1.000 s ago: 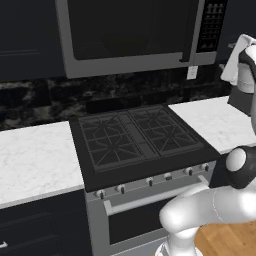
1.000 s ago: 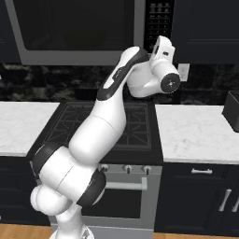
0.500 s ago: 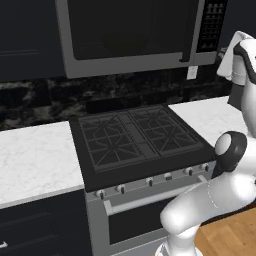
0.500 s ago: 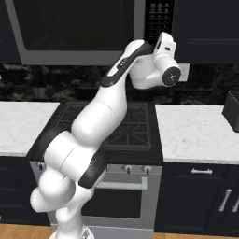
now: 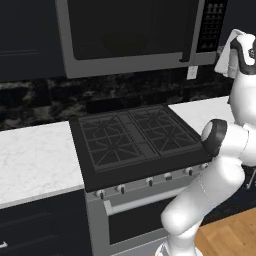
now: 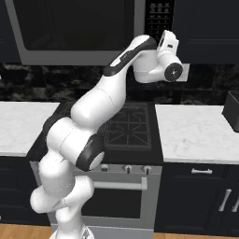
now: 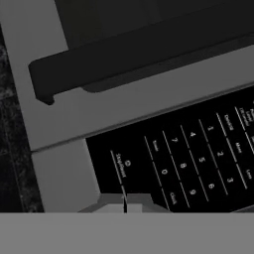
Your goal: Pick the squash from the sink and place it in the bowl. Then pick the bowl and place it in the microwave. Then close the microwave door and press the start button.
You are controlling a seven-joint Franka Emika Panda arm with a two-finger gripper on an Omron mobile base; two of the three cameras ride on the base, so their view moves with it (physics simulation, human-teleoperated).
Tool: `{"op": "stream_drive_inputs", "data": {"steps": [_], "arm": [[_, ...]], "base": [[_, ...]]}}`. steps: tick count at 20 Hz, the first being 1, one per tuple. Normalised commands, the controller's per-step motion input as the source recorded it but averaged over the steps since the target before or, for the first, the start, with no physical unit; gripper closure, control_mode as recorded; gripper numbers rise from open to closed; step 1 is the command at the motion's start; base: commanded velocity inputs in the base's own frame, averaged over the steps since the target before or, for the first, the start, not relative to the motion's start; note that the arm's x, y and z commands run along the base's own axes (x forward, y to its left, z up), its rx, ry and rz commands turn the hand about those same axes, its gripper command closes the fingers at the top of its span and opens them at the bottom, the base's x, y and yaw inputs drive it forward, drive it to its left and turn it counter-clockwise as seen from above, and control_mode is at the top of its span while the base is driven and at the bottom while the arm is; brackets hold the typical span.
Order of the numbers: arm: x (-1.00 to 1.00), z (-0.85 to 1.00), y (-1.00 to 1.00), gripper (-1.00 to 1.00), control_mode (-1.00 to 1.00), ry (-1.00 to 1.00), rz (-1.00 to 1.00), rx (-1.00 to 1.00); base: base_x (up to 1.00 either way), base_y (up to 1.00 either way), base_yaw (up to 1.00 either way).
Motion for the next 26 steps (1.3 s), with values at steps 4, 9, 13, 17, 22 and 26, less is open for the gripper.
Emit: {"op": "stream_drive_inputs", "data": {"steps": [4,9,13,17,22,26], "arm": [[0.45,0.00,-0.13,1.00,-1.00,0.00,0.00,0.00],[0.42,0.00,-0.21,1.00,-1.00,0.00,0.00,0.00],[0.48,0.00,-0.19,1.00,-1.00,0.00,0.00,0.00],[0.53,-0.01,-0.16,1.00,-1.00,0.00,0.00,0.00],[0.49,0.00,-0.01,1.00,-1.00,0.00,0.00,0.00],[0.02,-0.01,0.54,1.00,-1.00,-0.02,0.00,-0.07]], "base": [[0.00,0.00,0.00],[0.00,0.00,0.00],[0.00,0.00,0.00],[0.00,0.00,0.00],[0.00,0.00,0.00],[0.00,0.00,0.00]]}}
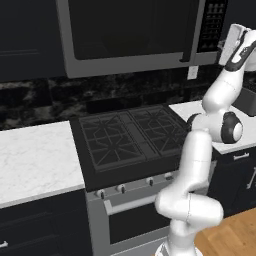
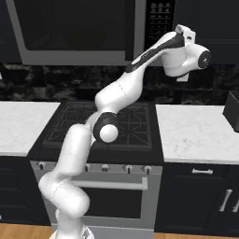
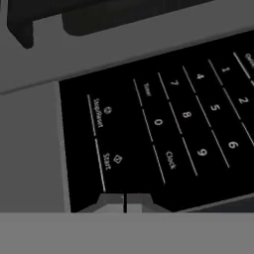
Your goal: Pick the squash from the sink and place it in the bowl. Then pick the bowl and place it in the microwave. Then close the microwave door and press the start button.
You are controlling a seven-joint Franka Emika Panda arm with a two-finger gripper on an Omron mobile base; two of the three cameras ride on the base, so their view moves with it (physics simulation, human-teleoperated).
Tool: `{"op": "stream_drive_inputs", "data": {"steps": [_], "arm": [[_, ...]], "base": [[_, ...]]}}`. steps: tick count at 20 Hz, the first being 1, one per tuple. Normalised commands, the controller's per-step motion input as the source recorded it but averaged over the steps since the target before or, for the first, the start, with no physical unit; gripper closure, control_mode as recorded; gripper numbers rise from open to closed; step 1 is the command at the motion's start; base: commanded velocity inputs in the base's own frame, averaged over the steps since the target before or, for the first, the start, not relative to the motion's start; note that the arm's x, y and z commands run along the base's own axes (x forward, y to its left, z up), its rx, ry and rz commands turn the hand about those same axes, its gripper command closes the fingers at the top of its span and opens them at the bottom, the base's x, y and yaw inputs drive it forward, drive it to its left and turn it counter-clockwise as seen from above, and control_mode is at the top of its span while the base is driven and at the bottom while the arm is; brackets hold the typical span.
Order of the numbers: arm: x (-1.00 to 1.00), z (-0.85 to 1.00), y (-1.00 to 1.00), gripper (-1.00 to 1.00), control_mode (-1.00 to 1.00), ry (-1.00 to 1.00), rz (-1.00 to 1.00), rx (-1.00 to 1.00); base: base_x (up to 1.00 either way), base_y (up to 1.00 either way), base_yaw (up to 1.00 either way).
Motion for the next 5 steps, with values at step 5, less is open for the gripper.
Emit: {"op": "stream_drive_inputs", "data": {"steps": [5], "arm": [[-0.80,-0.20,0.99,1.00,-1.00,-0.14,0.00,-0.20]], "base": [[0.00,0.00,0.00]]}}
